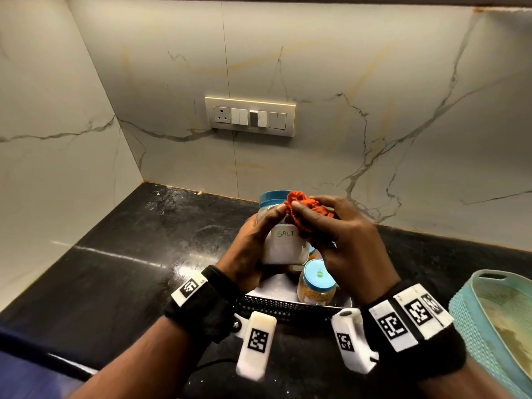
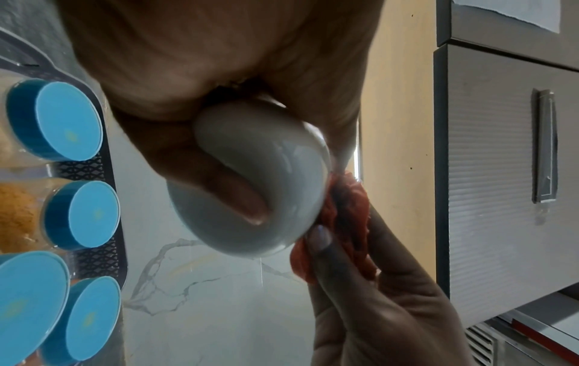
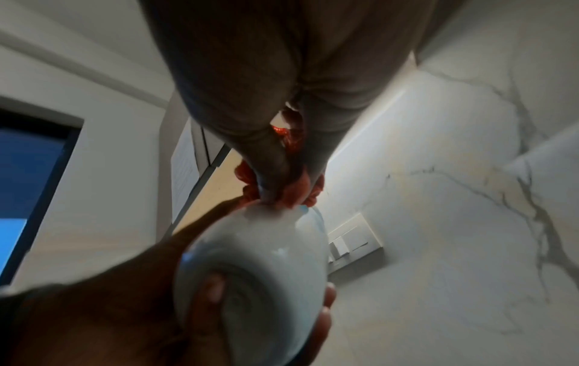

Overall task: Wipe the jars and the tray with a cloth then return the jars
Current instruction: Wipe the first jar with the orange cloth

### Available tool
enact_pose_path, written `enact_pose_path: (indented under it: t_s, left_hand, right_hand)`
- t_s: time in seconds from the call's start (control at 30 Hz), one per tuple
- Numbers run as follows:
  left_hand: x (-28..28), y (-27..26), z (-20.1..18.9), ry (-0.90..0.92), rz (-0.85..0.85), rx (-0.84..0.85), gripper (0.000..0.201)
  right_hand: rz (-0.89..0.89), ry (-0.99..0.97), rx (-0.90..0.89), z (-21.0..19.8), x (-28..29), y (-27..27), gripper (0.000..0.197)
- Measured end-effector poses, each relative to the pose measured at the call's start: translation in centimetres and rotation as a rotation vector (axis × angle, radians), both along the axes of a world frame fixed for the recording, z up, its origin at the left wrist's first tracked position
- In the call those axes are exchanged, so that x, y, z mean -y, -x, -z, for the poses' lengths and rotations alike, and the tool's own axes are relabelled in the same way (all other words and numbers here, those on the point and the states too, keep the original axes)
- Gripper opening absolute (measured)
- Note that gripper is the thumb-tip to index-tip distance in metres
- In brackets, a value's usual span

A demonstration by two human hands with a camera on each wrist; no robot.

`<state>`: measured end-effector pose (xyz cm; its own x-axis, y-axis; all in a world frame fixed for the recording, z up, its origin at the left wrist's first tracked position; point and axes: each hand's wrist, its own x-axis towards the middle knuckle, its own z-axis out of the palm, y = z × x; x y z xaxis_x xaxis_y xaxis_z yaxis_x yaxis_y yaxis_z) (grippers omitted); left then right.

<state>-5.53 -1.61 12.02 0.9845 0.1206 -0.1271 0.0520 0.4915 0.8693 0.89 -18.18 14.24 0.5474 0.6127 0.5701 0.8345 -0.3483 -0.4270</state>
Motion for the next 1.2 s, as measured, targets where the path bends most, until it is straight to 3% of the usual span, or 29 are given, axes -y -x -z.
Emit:
enact_pose_path:
  t_s: [0.13, 0.23, 0.37, 0.5, 0.57, 0.73, 0.8, 0.9, 0.97, 1.03, 1.13, 1.2]
  left_hand:
    - [0.1, 0.1, -0.2, -0.036, 0.004, -0.014, 0.030]
    - [0.2, 0.1, -0.4, -0.017, -0.008, -0.016, 0.029]
    - [0.1, -0.2, -0.6, -0.017, -0.026, -0.012, 0.047]
    - [-0.3, -0.5, -0.4, 0.113, 0.009, -0.013, 0.051]
    - [-0.5, -0.5, 0.1, 0.092, -0.002, -0.006, 0.058]
    - [-0.3, -0.6, 0.6, 0.054, -0.021, 0.040, 0.029]
    - [-0.4, -0.7, 0.1, 0.052, -0.020, 0.052, 0.041]
    - [-1.3, -0.8, -0.1, 0.096, 0.000, 0.031, 0.082]
    - [-1.8, -0.8, 0.4, 0.085, -0.001, 0.019, 0.098]
    - [-1.7, -0.7, 0.6, 0.081, -0.016, 0.012, 0.095]
    - [-0.9, -0.7, 0.2, 0.100, -0.042, 0.009, 0.063]
    - [-0.7, -0.6, -0.4, 0.117, -0.030, 0.010, 0.067]
  right_hand:
    - [0.035, -0.014, 0.120, -0.4, 0.1, -0.5, 0.038]
    - [0.011, 0.005, 0.154, -0.4, 0.1, -1.2, 0.037]
    - [-0.049, -0.059, 0.079, -0.5, -0.2, -1.0, 0.038]
    - [-0.128, -0.050, 0.221, 0.4, -0.5, 1.3, 0.029]
    - [-0.173, 0.001, 0.281, 0.8, -0.4, 1.7, 0.027]
    - [-0.038, -0.139, 0.085, -0.9, -0.8, -1.6, 0.024]
    - [-0.028, -0.165, 0.107, -1.0, -1.2, -1.2, 0.025]
    - [-0.171, -0.144, 0.171, 0.0, -1.0, 1.3, 0.024]
    - [-0.237, -0.119, 0.158, 0.5, -0.5, 1.4, 0.023]
    - [-0.197, -0.137, 0.082, 0.1, -0.5, 0.0, 0.023]
    - [-0.062, -0.235, -0.049, -1.1, -1.1, -2.3, 0.025]
    - [-0.032, -0.268, -0.088, -1.2, -1.4, -2.6, 0.028]
